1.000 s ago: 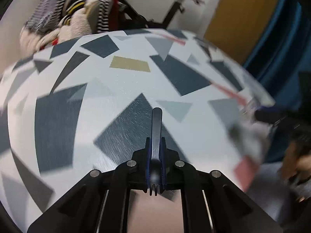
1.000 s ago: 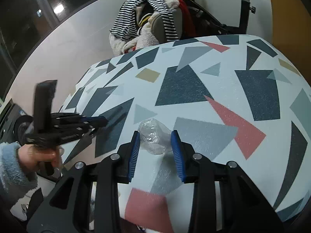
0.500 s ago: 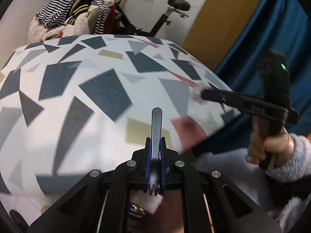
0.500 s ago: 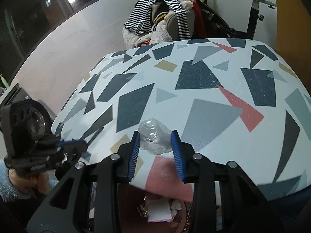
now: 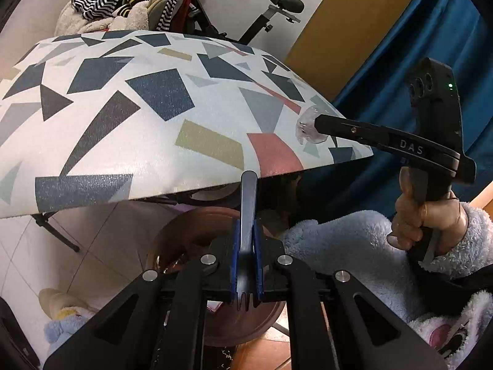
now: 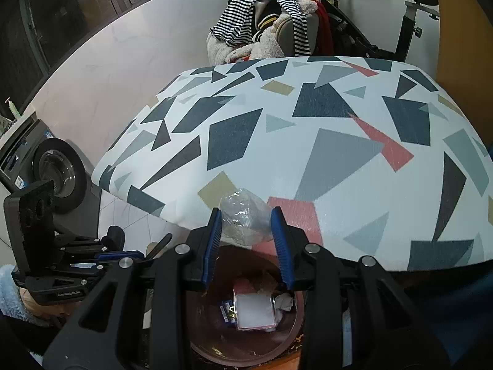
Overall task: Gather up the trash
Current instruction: 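Lift both items and carry them over the bucket, then open the left tool to drop the spoon while the right tool drops the plastic bag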
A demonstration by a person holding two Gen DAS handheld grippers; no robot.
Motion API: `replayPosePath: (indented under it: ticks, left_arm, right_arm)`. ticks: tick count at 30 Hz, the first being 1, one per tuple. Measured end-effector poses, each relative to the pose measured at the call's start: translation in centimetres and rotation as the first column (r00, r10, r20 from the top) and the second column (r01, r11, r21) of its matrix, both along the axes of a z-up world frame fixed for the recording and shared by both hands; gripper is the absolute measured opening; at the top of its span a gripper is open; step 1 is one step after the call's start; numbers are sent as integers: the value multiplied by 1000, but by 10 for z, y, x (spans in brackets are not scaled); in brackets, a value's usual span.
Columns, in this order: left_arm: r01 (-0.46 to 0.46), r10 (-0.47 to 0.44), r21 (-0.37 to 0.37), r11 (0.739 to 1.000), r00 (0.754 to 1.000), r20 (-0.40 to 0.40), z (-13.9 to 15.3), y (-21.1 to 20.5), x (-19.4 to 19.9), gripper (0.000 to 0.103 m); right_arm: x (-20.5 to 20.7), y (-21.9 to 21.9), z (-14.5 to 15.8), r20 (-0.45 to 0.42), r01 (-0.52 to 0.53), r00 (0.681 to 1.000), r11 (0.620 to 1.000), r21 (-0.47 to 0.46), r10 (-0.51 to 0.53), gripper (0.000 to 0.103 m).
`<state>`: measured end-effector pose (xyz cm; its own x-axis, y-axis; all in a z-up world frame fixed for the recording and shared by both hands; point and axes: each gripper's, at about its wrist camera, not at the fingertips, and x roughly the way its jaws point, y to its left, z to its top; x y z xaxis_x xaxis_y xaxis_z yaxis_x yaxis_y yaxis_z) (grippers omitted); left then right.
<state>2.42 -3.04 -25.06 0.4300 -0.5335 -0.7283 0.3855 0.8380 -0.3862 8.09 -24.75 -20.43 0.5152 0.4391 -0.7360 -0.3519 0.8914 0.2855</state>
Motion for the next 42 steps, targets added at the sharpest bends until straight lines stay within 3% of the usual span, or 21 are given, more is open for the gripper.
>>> replayPosePath:
  ticks: [9,11,13,19,22,30,42]
  left_arm:
    - [-5,5,5,1000,1000,-22,-4,1,-2,10]
    - [-1,2,11,1000,1000,-21,-4,0,-2,20]
    - [-10,10,18,1000,1000,1,0,1,-3,50]
    - [-55,49,67,996,994,94,20,5,-9,82]
    - [-70,59,82,994,989,138,32,8,-13,93]
    - [-152,122,111,982,962,243,58,21,-24,97]
    - [-285,254,119,951,940,228,55,48,-20,97]
  right_arm:
    - [-8,-3,-2,-6,3,1000,1000,-7,-3,36]
    - [-9,-3,-3,-10,2,1000,1000,-8,-2,36]
    - [-9,-3,-4,-14,0,1000,1000,-9,-1,36]
    - [-12,-2,-10,-27,-7,1000,1000,-20,7,36]
    - [-13,-1,-13,-34,-10,999,1000,-24,10,36]
    - [-16,5,-24,-65,-27,998,999,-40,24,36]
    - [-24,20,-48,-134,-66,989,996,-67,57,36]
